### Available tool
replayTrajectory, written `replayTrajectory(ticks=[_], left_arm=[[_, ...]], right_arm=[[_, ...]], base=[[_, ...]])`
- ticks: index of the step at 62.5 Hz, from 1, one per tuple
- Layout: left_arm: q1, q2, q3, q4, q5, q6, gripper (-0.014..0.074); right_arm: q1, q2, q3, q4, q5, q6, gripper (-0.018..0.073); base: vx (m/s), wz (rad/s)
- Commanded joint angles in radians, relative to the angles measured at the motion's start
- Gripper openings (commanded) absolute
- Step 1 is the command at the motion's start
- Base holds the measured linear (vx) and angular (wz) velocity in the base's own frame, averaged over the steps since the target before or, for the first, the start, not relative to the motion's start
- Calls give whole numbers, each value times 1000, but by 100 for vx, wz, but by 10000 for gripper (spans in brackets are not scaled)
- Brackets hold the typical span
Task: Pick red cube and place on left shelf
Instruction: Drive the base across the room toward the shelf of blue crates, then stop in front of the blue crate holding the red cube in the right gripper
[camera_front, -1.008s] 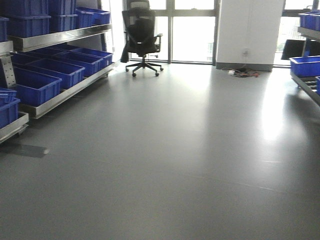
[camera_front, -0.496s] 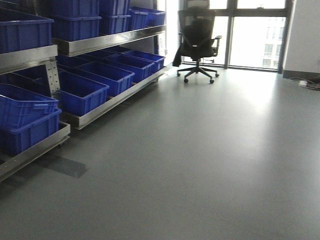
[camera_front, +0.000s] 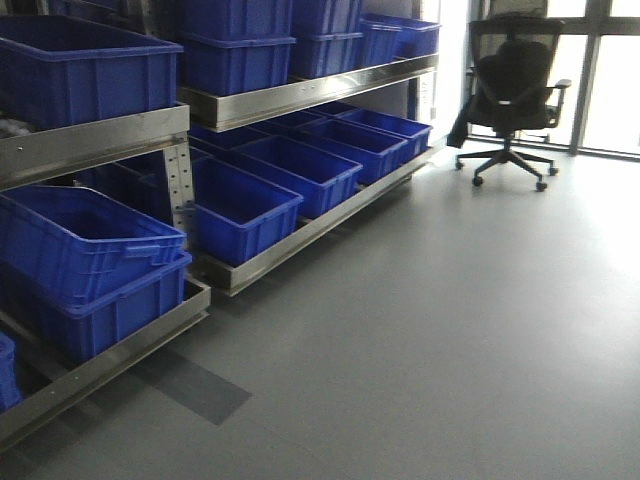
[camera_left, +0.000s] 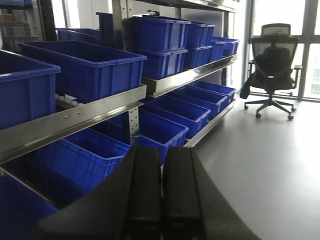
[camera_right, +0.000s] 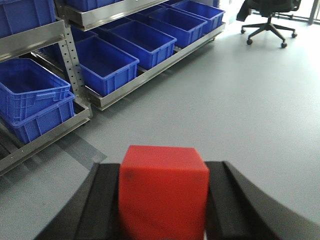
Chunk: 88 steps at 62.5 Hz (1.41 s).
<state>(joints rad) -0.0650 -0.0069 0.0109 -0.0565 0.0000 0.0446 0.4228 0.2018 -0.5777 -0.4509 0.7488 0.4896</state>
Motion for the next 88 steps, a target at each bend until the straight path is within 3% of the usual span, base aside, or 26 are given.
replayTrajectory(ticks=[1, 49, 88], left_arm=[[-6, -15, 24, -5, -84, -4, 90], [-6, -15, 24, -5, -84, -4, 90], [-6, -15, 24, -5, -84, -4, 90]], right_arm=[[-3, 15, -26, -37, -78, -2, 107], [-3, 15, -26, -39, -52, -2, 107], [-3, 15, -26, -39, -52, -2, 107]], base=[[65, 43], [57, 73], [30, 46]])
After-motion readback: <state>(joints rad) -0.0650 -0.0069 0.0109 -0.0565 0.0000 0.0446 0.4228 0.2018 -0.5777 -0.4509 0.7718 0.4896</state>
